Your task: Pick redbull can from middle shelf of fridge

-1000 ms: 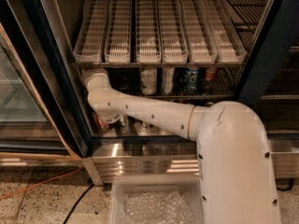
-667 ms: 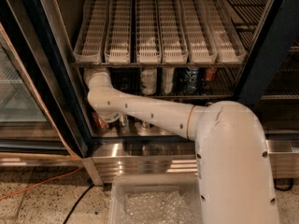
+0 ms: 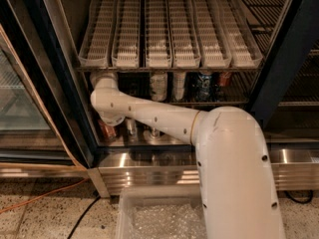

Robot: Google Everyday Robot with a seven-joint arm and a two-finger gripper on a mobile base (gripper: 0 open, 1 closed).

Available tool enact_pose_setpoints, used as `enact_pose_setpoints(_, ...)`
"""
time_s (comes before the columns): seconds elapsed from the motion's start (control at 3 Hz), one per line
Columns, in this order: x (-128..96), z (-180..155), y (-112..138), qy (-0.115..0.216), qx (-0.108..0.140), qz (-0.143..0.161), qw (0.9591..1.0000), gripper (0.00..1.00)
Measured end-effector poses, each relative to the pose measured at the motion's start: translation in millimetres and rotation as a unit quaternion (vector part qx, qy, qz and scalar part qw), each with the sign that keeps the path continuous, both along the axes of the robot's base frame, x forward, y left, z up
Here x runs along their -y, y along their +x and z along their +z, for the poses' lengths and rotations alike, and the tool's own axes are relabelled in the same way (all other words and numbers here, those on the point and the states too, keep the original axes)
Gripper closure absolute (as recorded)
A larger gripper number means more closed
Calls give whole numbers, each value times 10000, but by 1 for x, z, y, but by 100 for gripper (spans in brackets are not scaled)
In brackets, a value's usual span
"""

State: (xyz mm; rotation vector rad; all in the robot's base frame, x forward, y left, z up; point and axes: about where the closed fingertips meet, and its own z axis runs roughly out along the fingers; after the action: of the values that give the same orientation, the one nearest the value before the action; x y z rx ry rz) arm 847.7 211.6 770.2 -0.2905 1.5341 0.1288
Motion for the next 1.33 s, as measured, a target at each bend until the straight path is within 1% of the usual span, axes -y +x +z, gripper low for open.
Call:
enact_pose_setpoints(0.33,4,-9,14,33,-102,-177,9998,100)
enact_pose_setpoints(0.67,16,-16,45,135,-82,-428,9990,100)
enact_pose_setpoints(1.0,16,-16,45,135,-82,-429,9990,88)
enact_pose_setpoints(1.33,18,-14,50,134,-56,-476,9988,100)
